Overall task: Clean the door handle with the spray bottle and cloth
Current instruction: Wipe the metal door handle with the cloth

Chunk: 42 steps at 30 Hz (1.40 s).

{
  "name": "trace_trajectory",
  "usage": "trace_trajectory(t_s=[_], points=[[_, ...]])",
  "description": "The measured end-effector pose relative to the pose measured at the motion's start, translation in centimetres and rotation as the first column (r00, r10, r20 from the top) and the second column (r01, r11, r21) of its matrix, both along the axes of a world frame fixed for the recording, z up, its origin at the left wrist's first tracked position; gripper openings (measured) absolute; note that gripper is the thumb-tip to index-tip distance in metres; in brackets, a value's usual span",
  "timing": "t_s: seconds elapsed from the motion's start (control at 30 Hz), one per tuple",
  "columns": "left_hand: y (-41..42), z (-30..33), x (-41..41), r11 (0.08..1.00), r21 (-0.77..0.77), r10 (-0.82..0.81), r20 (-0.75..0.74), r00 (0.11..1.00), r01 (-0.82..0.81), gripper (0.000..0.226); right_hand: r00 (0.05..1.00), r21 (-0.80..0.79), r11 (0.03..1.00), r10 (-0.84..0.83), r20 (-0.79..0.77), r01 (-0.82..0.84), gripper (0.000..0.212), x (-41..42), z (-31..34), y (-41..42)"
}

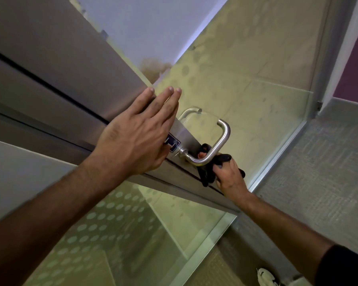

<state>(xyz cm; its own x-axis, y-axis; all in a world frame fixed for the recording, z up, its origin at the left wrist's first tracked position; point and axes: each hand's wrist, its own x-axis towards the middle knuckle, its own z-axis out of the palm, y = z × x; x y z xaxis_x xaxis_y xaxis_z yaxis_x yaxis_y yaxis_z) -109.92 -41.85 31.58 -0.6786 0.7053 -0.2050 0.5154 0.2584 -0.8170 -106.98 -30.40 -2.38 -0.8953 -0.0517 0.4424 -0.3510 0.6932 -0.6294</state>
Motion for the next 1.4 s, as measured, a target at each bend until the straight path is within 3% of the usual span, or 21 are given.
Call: trace_trajectory(t_s=[0.1, 0.2, 0.3, 0.43, 0.57, 0.67, 0.83, 0.97, 1.03, 1.13, 1.23, 1.3, 1.33, 1.4], points=[[0.0, -0.1, 0.0, 1.0, -0.018, -0.002, -0.003, 1.0, 0.002, 0.085, 0.991, -0.155, 0.984, -0.076, 0.109, 0.092, 0.051, 0.5, 0.2, -1.0], [-0.1, -0.2, 0.1, 1.0, -0.016, -0.013, 0.004, 1.0, 0.013, 0.086, 0.967, -0.42, 0.883, -0.125, 0.222, 0.21, 0.07, 0.7, 1.2, -2.7], [-0.4, -0.8, -0.2, 0.999, -0.043, -0.029, 0.017, 0.999, 0.03, 0.087, 0.974, -0.573, 0.788, -0.163, 0.158, 0.225, 0.054, 0.2, 3.3, -4.5], [-0.6, -2.2, -0.6, 0.998, -0.044, -0.045, 0.048, 0.998, 0.047, 0.087, 0.977, -0.472, 0.857, -0.207, 0.053, 0.207, 0.039, -0.7, 2.8, -4.9], [-0.6, -3.8, -0.7, 0.997, -0.062, -0.035, 0.084, 0.996, 0.04, 0.089, 0.983, -0.294, 0.938, -0.169, 0.076, 0.184, 0.065, -0.3, -0.3, -3.7], [-0.7, -4.3, -0.8, 0.998, -0.041, -0.053, 0.06, 0.997, 0.055, 0.091, 0.977, -0.27, 0.945, -0.148, 0.156, 0.187, 0.068, 0.3, -1.9, -3.2], [-0.4, -4.2, -0.6, 0.999, -0.029, -0.043, 0.067, 0.997, 0.045, 0.092, 0.912, -0.4, 0.864, -0.144, 0.384, 0.305, 0.065, 2.0, -2.7, -2.6], [-0.3, -4.3, -0.5, 0.999, -0.024, -0.028, 0.071, 0.997, 0.03, 0.091, 0.964, -0.655, 0.708, -0.172, 0.204, 0.265, 0.056, 0.5, 2.0, -4.9], [-0.2, -4.2, -0.5, 1.0, -0.004, -0.025, 0.093, 0.995, 0.025, 0.091, 0.957, -0.616, 0.738, -0.273, 0.102, 0.276, 0.037, -0.4, 3.2, -5.9], [-0.4, -4.4, -0.7, 1.0, 0.013, -0.028, 0.09, 0.996, 0.027, 0.089, 0.949, -0.512, 0.809, -0.314, 0.041, 0.29, 0.036, -0.3, 1.6, -5.9], [-0.3, -4.4, -0.7, 1.0, 0.023, -0.023, 0.103, 0.994, 0.02, 0.086, 0.955, -0.468, 0.833, -0.248, 0.164, 0.297, 0.042, 0.3, -0.7, -4.3], [-0.3, -4.5, -0.6, 0.999, 0.037, -0.022, 0.104, 0.994, 0.018, 0.085, 0.948, -0.608, 0.73, -0.198, 0.249, 0.312, 0.035, 0.1, -0.6, -3.4], [-0.3, -4.6, -0.6, 0.999, 0.04, -0.02, 0.098, 0.995, 0.016, 0.085, 0.929, -0.697, 0.617, -0.196, 0.313, 0.365, 0.03, -0.4, 0.4, -2.7], [-0.2, -4.7, -0.5, 0.999, 0.038, -0.006, 0.099, 0.995, 0.002, 0.085, 0.871, -0.745, 0.453, -0.307, 0.384, 0.489, 0.03, -2.2, 1.9, -1.4]])
